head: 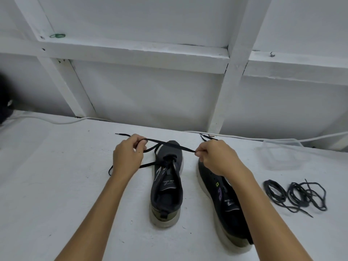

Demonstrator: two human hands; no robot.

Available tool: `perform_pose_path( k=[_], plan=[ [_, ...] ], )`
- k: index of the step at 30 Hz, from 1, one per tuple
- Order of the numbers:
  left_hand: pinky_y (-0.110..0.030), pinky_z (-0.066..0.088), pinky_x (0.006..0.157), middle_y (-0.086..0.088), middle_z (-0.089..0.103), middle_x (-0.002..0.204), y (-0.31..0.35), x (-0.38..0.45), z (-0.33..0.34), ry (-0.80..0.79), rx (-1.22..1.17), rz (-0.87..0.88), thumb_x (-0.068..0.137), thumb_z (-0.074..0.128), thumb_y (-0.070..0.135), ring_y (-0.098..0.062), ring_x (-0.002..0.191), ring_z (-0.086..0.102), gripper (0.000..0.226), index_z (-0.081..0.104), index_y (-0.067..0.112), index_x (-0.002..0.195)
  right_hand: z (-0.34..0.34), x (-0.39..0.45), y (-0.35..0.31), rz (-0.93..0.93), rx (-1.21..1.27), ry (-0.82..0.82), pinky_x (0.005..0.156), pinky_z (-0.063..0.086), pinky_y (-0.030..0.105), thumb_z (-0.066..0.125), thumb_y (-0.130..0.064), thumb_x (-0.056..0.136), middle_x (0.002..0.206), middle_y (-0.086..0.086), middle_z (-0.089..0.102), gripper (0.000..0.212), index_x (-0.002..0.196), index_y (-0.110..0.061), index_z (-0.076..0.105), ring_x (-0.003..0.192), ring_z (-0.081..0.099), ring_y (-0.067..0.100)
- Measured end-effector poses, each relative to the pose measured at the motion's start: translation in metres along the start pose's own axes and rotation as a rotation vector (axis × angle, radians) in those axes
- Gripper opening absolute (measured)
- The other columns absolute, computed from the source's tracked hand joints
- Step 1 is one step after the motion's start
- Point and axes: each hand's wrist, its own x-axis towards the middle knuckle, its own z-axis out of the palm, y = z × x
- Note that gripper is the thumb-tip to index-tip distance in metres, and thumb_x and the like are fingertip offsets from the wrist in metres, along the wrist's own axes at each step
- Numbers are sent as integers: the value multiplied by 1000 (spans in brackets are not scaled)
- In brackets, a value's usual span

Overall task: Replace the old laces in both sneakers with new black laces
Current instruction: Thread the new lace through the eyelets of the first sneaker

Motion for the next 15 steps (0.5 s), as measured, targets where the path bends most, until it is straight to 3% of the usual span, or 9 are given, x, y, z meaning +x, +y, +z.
perform_pose_path(
  k=[2, 4, 5, 8, 10, 13, 15],
  plan=[
    [-47, 50, 90, 14, 72, 99, 0, -2, 2, -46, 87, 3, 97, 58, 27, -18, 100, 61, 11, 67, 32, 101, 10, 1, -3, 23, 95, 18, 78, 53, 30, 57, -19, 99, 91, -7, 71, 20, 104, -23, 76, 93, 63, 18],
    [-47, 43, 97, 8, 62, 128, 5, -12, 8, -88, 215, 2, 97, 59, 30, -23, 121, 49, 29, 62, 30, 126, 21, 1, -6, 80, 268, 43, 66, 50, 22, 59, -17, 98, 82, -3, 70, 19, 101, -18, 78, 78, 63, 13],
    [-45, 41, 95, 6, 58, 131, 8, -18, 12, -69, 242, 16, 96, 60, 31, -24, 123, 46, 34, 60, 28, 130, 27, -1, -7, 112, 364, 52, 64, 49, 19, 60, -17, 97, 79, -4, 69, 18, 99, -17, 78, 73, 61, 9],
    [-33, 50, 83, 10, 66, 102, 18, -33, 18, -82, 117, 29, 94, 62, 26, -10, 96, 58, 10, 66, 29, 103, 45, -7, -12, 238, 735, 47, 76, 62, 34, 63, -14, 95, 80, 1, 72, 15, 95, -21, 77, 69, 64, 12],
    [-11, 46, 69, 12, 66, 82, 24, -39, 20, -239, 31, -40, 93, 62, 24, 3, 76, 58, 8, 67, 28, 88, 55, -12, -17, 333, 964, 26, 73, 62, 32, 62, -12, 94, 86, 3, 73, 15, 93, -21, 74, 73, 66, 13],
    [-4, 40, 62, 11, 68, 81, 24, -44, 24, -371, 35, -48, 92, 65, 25, 11, 73, 55, 9, 71, 29, 87, 71, -14, -22, 450, 1188, 43, 72, 60, 32, 64, -13, 96, 93, 4, 77, 9, 99, -12, 72, 86, 71, 15],
    [-1, 39, 63, 10, 70, 84, 22, -45, 27, -411, 24, -72, 90, 68, 26, 12, 75, 55, 7, 74, 29, 91, 81, -16, -22, 493, 1285, 59, 70, 57, 30, 67, -13, 96, 83, 3, 71, 8, 98, -11, 74, 77, 65, 15]
  ],
)
